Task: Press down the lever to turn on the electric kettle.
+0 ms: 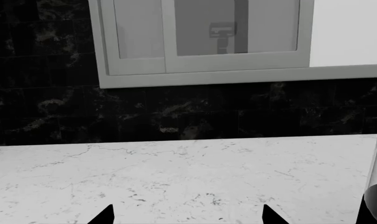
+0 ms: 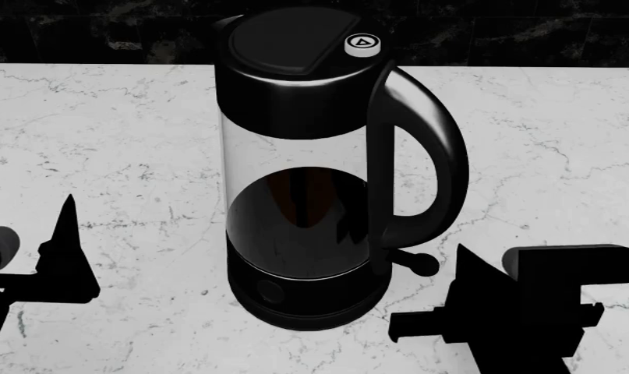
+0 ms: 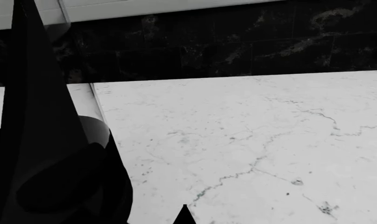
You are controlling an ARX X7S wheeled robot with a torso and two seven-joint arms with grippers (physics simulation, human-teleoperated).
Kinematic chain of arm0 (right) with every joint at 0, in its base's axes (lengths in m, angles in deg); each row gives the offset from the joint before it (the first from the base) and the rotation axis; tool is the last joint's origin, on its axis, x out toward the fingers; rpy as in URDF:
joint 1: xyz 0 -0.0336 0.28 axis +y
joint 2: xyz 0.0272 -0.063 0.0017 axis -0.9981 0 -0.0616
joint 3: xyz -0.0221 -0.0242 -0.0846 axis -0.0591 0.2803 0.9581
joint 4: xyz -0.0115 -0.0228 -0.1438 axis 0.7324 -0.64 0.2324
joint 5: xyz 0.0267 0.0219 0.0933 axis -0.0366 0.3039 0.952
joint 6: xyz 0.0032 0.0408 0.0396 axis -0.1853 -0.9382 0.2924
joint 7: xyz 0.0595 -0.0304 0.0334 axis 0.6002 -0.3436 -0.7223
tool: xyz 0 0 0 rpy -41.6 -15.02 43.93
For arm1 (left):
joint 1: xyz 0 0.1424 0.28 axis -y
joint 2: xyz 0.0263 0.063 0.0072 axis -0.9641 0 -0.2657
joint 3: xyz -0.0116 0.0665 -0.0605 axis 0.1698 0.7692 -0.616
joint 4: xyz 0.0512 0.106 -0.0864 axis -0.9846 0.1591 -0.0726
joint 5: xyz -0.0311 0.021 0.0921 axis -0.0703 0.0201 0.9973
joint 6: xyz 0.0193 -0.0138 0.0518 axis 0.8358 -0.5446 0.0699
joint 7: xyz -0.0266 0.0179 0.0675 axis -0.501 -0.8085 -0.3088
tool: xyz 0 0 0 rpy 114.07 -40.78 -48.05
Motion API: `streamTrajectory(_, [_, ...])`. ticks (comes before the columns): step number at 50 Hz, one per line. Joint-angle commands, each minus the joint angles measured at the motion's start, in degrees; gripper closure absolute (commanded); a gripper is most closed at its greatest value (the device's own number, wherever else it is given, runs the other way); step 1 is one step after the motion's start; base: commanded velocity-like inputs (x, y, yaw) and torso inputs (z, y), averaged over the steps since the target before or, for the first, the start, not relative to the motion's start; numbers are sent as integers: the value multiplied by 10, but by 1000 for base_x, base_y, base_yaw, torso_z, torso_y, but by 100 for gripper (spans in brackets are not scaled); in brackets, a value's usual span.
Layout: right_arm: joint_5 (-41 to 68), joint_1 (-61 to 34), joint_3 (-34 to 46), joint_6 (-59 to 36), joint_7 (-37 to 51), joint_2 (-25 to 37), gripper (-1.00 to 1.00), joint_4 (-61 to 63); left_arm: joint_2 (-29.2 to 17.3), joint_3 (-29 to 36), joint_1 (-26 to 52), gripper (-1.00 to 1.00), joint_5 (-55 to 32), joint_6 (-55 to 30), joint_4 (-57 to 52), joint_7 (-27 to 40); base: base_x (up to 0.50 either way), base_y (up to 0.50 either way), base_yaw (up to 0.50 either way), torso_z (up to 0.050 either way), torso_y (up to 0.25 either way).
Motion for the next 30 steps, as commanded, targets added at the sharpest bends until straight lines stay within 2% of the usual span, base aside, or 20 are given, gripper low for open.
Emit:
streamTrajectory(1, [8, -9, 0, -1, -1, -1, 100, -3, -2, 3, 0, -100, 2, 4, 5, 4, 0, 0, 0, 0, 0])
streamTrajectory(15, [-3, -30, 36, 20, -22, -13, 100, -61, -1, 10, 8, -100, 5, 14, 24, 5, 0, 0, 0, 0, 0])
streamTrajectory(30, [3, -28, 41, 19, -24, -13, 100, -60, -4, 10, 3, -100, 2, 15, 15, 9, 0, 0, 0, 0, 0])
